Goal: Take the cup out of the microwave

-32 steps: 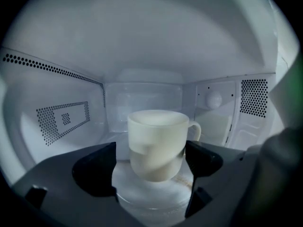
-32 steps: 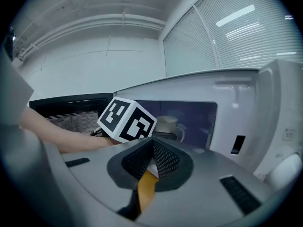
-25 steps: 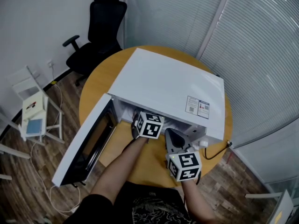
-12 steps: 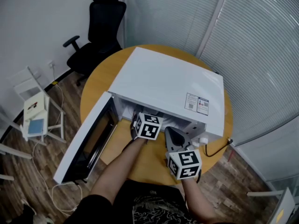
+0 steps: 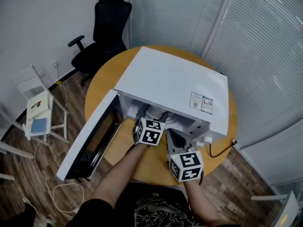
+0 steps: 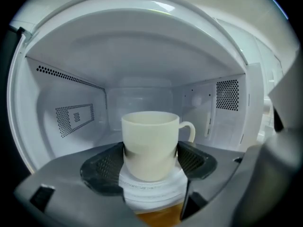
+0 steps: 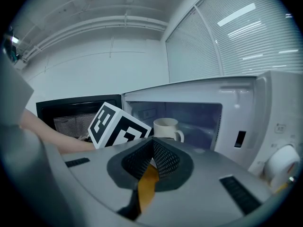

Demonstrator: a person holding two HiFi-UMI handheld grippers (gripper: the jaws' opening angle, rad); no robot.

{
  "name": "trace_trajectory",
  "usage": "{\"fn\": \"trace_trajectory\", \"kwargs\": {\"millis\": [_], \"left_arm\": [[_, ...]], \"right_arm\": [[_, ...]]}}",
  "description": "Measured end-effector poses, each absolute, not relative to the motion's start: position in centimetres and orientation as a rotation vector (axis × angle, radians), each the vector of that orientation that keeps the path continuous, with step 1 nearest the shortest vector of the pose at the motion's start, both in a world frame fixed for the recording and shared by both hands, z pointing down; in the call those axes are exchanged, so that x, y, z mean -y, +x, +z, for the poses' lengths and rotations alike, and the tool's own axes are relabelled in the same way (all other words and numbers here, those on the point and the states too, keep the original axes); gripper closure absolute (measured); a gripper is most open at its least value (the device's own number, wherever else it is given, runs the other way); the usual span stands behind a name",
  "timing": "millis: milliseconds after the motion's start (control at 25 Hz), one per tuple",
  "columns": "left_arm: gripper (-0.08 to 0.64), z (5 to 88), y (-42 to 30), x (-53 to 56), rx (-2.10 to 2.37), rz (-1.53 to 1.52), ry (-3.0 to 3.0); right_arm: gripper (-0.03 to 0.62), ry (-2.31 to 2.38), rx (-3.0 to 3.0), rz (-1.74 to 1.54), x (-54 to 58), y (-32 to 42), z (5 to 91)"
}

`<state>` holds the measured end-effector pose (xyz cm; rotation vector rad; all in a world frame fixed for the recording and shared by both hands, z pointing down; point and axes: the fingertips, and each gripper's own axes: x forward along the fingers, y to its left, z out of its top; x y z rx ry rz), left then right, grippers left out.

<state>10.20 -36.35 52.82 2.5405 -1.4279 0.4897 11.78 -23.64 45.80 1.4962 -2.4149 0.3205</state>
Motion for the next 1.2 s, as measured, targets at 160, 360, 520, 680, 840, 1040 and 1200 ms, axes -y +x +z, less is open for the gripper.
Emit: {"fn": "trace_trajectory", "kwargs": {"millis": [160, 360, 520, 680, 840, 1040, 1200], "left_arm": [[0.201, 52.5, 10.3, 36.6, 1.42, 0.482, 2.542], [0.201, 52.3, 10.5, 36.8, 1.408, 0.488, 2.548], [0.201, 52.3, 10.5, 37.1, 1.399, 0.487, 2.545], [0.201, 52.4, 10.4, 37.0, 1.411, 0.482, 2.55], [0.202, 52.4, 10.1, 36.5, 1.409, 0.48, 2.547], [0.201, 52.5, 9.7, 36.0, 1.405, 0.483, 2.553], [0.201, 52.4, 9.8, 35.4, 1.368, 0.483, 2.581]], "right_arm": [[0.577, 1.496, 2.409, 0.317, 23.5, 11.8, 46.0], [0.577, 1.512, 2.404, 0.314, 23.5, 12.0, 45.8], [0.577, 1.52, 2.399, 0.319, 23.5, 12.2, 45.9], [0.577, 1.532, 2.396, 0.324, 23.4, 12.5, 45.9], [0.577, 1.54, 2.398, 0.324, 23.3, 12.6, 45.7], [0.577, 1.528, 2.408, 0.329, 23.3, 12.1, 45.9], [0.577, 1.511, 2.419, 0.328, 23.2, 11.6, 45.9]]}}
